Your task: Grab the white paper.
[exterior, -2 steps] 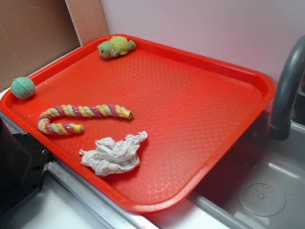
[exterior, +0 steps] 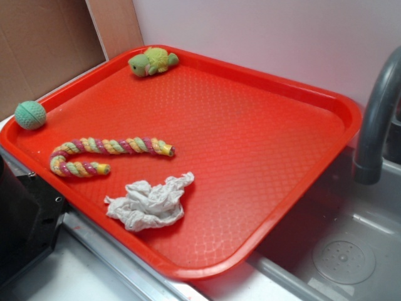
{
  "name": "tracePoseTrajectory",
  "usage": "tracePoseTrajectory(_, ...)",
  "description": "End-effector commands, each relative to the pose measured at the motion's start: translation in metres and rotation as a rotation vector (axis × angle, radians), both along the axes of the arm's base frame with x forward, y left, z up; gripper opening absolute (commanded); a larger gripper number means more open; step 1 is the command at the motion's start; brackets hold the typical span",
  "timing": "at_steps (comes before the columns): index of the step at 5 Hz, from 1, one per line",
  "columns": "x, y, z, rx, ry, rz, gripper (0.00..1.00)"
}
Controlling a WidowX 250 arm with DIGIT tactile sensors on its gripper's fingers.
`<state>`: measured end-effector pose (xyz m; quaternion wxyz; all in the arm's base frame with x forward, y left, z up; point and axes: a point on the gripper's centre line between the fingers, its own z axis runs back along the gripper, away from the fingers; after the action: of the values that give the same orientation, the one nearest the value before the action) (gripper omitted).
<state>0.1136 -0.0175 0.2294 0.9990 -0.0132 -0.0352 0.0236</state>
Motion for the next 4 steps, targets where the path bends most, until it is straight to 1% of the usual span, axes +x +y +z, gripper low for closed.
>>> tracePoseTrajectory(1,-0.024,-0.073,-0.078,0.052,0.009,-0.235,1.00)
tracePoseTrajectory(2,-0.008,-0.094,-0.122,0.114,0.022,-0.384,1.00)
tracePoseTrajectory(3,0.017,-0.089,-0.134,0.102,-0.002,-0.415,1.00)
tracePoseTrajectory(4,0.036,-0.082,-0.149,0.062,-0.010,-0.454,1.00)
